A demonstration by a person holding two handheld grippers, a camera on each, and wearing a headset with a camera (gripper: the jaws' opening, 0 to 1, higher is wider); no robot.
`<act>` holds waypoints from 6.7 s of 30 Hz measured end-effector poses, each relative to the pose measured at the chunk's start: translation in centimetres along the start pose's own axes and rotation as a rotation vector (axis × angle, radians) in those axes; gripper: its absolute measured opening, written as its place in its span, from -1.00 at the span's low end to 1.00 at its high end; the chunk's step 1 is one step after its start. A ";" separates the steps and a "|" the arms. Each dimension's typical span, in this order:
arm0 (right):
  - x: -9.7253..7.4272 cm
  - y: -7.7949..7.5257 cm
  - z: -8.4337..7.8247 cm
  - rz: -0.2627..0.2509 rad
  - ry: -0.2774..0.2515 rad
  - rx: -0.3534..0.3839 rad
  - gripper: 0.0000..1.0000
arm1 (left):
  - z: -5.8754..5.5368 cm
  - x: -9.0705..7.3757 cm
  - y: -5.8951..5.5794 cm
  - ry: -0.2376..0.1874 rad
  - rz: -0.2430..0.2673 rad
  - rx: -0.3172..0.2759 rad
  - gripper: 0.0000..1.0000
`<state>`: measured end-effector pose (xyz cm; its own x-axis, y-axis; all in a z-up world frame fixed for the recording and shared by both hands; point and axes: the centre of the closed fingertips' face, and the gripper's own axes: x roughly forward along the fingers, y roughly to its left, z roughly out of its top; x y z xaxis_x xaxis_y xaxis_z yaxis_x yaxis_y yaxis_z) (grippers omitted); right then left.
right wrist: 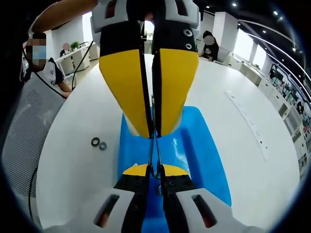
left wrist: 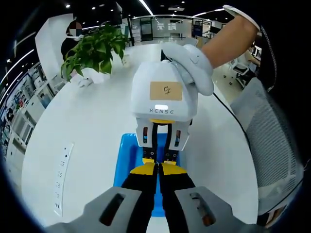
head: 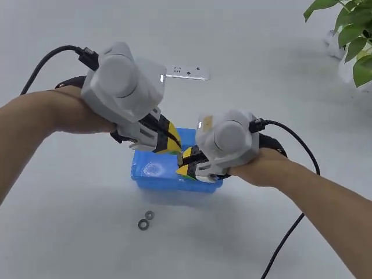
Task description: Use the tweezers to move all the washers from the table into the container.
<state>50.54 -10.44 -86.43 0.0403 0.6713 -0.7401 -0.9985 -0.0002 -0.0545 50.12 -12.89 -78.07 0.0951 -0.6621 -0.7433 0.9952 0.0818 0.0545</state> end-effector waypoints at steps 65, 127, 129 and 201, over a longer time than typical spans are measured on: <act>-3.0 4.0 4.9 -0.042 -0.041 -0.094 -0.77 | 2.1 -5.2 -4.5 0.013 0.047 0.045 -0.89; 3.5 12.0 3.8 0.120 -0.070 -0.053 -0.75 | -4.7 -3.7 -11.1 0.091 -0.004 -0.073 -0.88; 3.6 12.0 3.8 0.120 -0.073 -0.048 -0.75 | -4.7 -3.7 -11.0 0.091 -0.002 -0.072 -0.88; -0.8 11.0 6.5 0.087 -0.070 -0.071 -0.83 | -1.2 -6.5 -10.3 0.086 0.014 -0.028 -0.88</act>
<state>39.30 -6.21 -82.08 -0.0519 0.7166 -0.6956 -0.9929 -0.1116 -0.0409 39.25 -8.49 -74.57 0.1058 -0.5948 -0.7969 0.9925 0.1124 0.0479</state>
